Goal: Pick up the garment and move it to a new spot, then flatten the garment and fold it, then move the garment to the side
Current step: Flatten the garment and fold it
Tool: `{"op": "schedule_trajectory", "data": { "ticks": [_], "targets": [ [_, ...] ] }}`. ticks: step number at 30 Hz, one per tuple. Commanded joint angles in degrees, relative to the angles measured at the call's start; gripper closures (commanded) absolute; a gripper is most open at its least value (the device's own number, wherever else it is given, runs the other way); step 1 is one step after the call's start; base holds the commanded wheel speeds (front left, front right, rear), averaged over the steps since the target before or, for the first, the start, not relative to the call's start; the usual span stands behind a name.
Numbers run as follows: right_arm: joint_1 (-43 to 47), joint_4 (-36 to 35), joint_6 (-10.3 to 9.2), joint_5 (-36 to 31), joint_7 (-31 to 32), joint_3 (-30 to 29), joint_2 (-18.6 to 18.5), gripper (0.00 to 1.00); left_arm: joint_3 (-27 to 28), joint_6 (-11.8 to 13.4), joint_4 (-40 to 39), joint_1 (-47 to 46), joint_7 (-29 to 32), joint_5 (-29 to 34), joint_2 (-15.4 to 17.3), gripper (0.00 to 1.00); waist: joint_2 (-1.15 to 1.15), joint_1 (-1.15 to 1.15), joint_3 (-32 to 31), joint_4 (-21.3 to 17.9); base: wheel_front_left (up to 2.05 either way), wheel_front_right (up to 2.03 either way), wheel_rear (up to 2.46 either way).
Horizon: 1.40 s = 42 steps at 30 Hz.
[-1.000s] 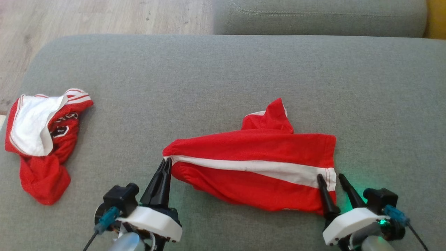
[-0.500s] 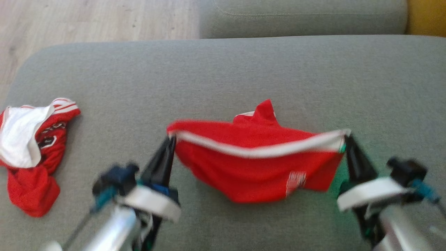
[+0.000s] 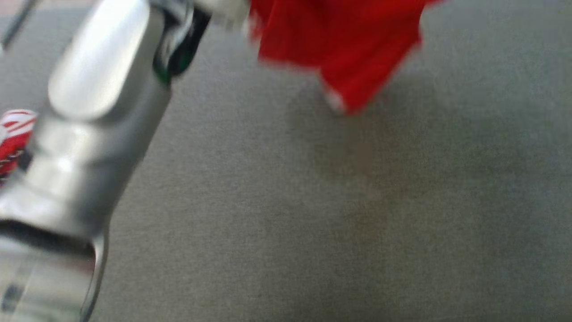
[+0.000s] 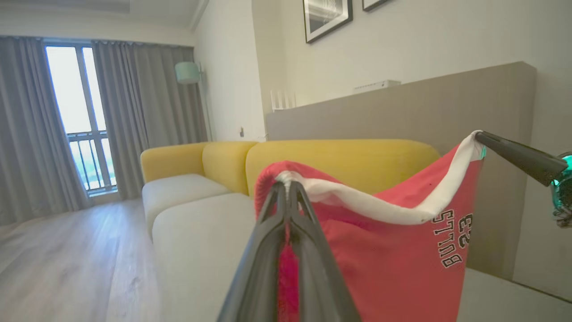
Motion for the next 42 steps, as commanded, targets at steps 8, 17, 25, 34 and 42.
{"op": "schedule_trajectory", "data": {
  "ticks": [8,17,25,34,42],
  "targets": [
    [-12.8,0.7,-0.04,-0.1,-2.9,3.3,-4.6,1.0,2.3,-1.1,11.1,-15.1,-11.4,1.2,-2.4,1.0,0.0,-0.02,9.4,-2.5,0.0,0.0,0.0],
    [2.6,-5.7,-0.04,2.5,-4.8,-0.4,-4.7,1.0,-2.0,-1.4,12.3,-1.7,-16.2,-1.3,-0.6,1.0,0.0,-0.02,9.4,-0.4,0.0,0.0,0.0],
    [24.9,-16.8,-0.04,2.3,-4.9,-3.9,-0.6,1.0,2.4,-0.5,-1.0,20.6,-16.4,1.3,4.4,1.0,0.0,-0.02,1.3,-0.8,0.0,0.0,0.0],
    [50.0,-24.1,-0.04,2.9,-0.4,-5.1,2.6,1.0,2.5,5.3,-14.2,53.2,-16.4,5.8,6.5,1.0,0.0,-0.02,-7.3,-1.2,0.0,0.0,0.0],
    [60.9,-30.6,-0.04,2.7,4.0,-7.0,4.8,1.0,1.0,9.5,-20.6,65.0,-15.5,4.7,6.4,1.0,0.0,-0.02,-7.9,0.0,0.0,0.0,0.0]
  ]
}}
